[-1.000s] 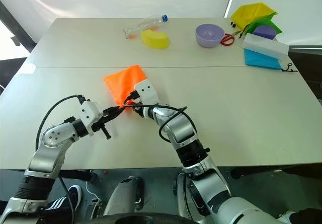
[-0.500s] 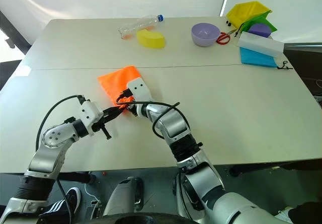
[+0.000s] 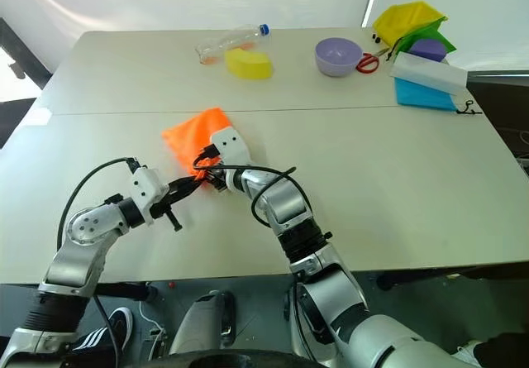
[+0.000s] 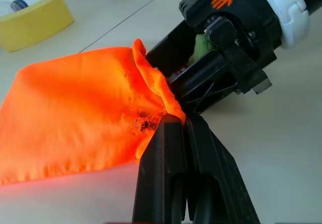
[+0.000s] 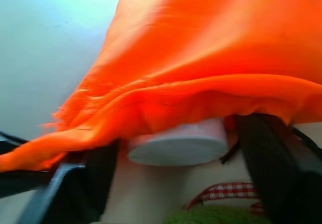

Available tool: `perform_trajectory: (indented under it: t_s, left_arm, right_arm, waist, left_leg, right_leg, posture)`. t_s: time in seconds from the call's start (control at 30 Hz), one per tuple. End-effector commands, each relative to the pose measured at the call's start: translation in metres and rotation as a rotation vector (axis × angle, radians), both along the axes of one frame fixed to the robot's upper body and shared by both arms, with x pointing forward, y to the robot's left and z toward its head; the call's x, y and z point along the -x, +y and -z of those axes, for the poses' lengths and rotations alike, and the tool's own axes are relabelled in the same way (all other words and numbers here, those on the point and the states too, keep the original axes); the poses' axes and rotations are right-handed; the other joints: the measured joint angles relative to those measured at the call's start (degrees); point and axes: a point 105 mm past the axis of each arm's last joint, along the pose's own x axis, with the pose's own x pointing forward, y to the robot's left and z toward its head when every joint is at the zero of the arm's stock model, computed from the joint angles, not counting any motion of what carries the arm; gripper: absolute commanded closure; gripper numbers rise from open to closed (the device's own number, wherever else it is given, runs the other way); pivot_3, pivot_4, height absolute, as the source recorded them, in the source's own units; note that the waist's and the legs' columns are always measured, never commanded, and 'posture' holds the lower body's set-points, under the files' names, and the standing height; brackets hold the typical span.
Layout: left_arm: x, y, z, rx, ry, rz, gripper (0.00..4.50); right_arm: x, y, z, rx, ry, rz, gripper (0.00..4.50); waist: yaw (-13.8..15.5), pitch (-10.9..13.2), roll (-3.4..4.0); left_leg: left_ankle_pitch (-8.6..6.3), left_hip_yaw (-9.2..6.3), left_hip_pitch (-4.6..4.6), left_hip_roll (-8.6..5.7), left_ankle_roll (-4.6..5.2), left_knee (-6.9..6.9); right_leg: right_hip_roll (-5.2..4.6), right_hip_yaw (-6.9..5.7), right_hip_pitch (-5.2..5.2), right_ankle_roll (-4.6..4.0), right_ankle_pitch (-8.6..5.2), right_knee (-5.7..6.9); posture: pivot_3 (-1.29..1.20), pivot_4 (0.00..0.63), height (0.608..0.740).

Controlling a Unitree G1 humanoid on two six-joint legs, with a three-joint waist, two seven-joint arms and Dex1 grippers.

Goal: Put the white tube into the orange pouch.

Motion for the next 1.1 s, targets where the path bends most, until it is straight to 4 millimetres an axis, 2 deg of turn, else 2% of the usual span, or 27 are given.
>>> perform_trajectory:
  t_s: [0.03, 0.33, 0.53, 0.73, 0.87, 1.1]
  left_arm:
    - [0.000, -0.006, -0.010, 0.005, -0.038, 0.015, 4.50]
    - [-0.002, 0.000, -0.010, -0.006, -0.034, 0.006, 4.50]
    - [-0.003, 0.002, -0.011, -0.011, -0.037, 0.007, 4.50]
    - [-0.003, 0.004, -0.010, -0.021, -0.034, 0.010, 4.50]
    - [-0.003, 0.005, -0.010, -0.021, -0.035, 0.009, 4.50]
    - [-0.002, 0.006, -0.009, -0.025, -0.033, 0.011, 4.50]
  right_arm:
    - [0.032, 0.024, -0.025, -0.090, -0.024, -0.220, 0.06]
    - [0.052, -0.026, -0.028, 0.023, -0.072, -0.334, 0.06]
    - [0.049, -0.047, -0.034, 0.097, -0.192, -0.321, 0.06]
    - [0.039, -0.057, -0.030, 0.140, -0.277, -0.279, 0.06]
    - [0.028, -0.064, -0.024, 0.136, -0.245, -0.210, 0.06]
    - [0.020, -0.065, -0.004, 0.150, -0.151, -0.144, 0.06]
  waist:
    - [-0.07, 0.00, 0.00]
    - [-0.09, 0.01, 0.02]
    - [-0.04, 0.01, 0.02]
    - [-0.05, 0.01, 0.01]
    - [0.01, 0.01, 0.01]
    - [0.04, 0.01, 0.01]
  left_leg:
    - [0.00, 0.01, 0.00, 0.00, 0.00, 0.00]
    - [0.00, 0.00, -0.03, 0.00, 0.00, -0.01]
    - [0.00, 0.00, -0.03, 0.00, 0.00, 0.00]
    - [0.00, 0.02, -0.04, -0.01, 0.00, -0.01]
    - [0.00, 0.01, -0.04, -0.01, 0.00, 0.00]
    - [0.00, 0.04, -0.04, -0.01, 0.00, 0.00]
  right_leg:
    - [-0.01, 0.01, 0.00, 0.00, 0.00, -0.01]
    - [0.02, -0.01, -0.04, 0.00, -0.01, -0.02]
    - [0.02, 0.00, -0.05, -0.01, -0.01, -0.02]
    - [0.02, 0.00, -0.05, -0.01, -0.01, -0.06]
    - [0.04, 0.00, -0.07, -0.01, -0.01, -0.02]
    - [0.01, 0.02, -0.06, -0.01, -0.01, -0.04]
  posture:
    - [0.00, 0.150, 0.740]
    - [0.00, 0.150, 0.740]
    - [0.00, 0.150, 0.740]
    - [0.00, 0.150, 0.740]
    - [0.00, 0.150, 0.740]
    - [0.00, 0.150, 0.740]
